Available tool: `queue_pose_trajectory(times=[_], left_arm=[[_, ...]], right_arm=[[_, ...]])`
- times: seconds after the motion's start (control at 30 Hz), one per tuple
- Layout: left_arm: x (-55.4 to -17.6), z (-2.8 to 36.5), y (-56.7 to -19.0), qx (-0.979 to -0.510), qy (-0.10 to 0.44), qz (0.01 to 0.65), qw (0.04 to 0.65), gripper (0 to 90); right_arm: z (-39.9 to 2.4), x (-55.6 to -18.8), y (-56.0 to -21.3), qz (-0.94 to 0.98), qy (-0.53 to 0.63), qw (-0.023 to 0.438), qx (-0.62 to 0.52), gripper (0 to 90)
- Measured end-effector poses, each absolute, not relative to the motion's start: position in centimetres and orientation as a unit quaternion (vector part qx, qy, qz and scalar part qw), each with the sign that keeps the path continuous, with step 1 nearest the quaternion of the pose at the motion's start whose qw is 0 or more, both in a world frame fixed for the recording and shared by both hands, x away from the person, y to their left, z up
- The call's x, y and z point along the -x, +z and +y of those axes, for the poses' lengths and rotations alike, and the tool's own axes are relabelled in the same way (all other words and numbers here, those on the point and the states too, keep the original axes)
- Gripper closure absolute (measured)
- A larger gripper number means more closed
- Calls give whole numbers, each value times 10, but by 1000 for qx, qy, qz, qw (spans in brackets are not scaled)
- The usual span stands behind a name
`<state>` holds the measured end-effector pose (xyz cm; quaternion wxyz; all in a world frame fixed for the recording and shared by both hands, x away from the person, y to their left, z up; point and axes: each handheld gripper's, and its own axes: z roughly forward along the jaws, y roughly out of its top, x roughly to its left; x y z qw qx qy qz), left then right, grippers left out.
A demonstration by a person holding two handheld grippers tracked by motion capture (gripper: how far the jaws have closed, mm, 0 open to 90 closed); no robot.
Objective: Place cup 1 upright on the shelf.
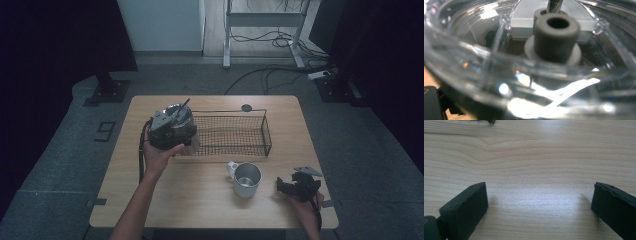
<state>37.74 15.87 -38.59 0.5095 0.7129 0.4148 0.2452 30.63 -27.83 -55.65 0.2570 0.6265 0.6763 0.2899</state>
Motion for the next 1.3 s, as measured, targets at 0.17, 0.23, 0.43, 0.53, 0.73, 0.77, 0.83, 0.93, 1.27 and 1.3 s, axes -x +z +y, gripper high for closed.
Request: queue_pose_trajectory(times=[0.17, 0.23, 0.43, 0.53, 0.73, 0.77, 0.83, 0.93, 1.27, 1.3], left_arm=[[-382, 156, -386, -715, 245, 414, 508, 41], [-384, 156, -387, -715, 245, 416, 506, 41], [-391, 151, -388, -718, 247, 418, 499, 41], [-394, 148, -387, -720, 247, 416, 498, 41], [-399, 143, -385, -721, 246, 416, 497, 41], [-400, 142, -385, -721, 246, 416, 496, 42], [-401, 141, -385, -722, 246, 416, 495, 41], [-403, 139, -384, -723, 247, 414, 494, 41], [-407, 136, -379, -722, 251, 417, 493, 42], [-408, 136, -379, -722, 252, 418, 491, 41]], right_arm=[[-278, -306, -557, 676, 290, 257, -626, 5], [-278, -306, -556, 676, 290, 257, -627, 5], [-278, -306, -556, 677, 289, 257, -626, 5], [-279, -306, -557, 677, 289, 257, -626, 5], [-278, -306, -557, 676, 290, 258, -626, 5], [-278, -306, -557, 676, 291, 259, -626, 5], [-278, -306, -557, 676, 291, 259, -626, 5], [-278, -306, -557, 676, 291, 259, -626, 5], [-278, -306, -557, 676, 291, 259, -625, 5], [-278, -306, -557, 676, 291, 259, -625, 5]])
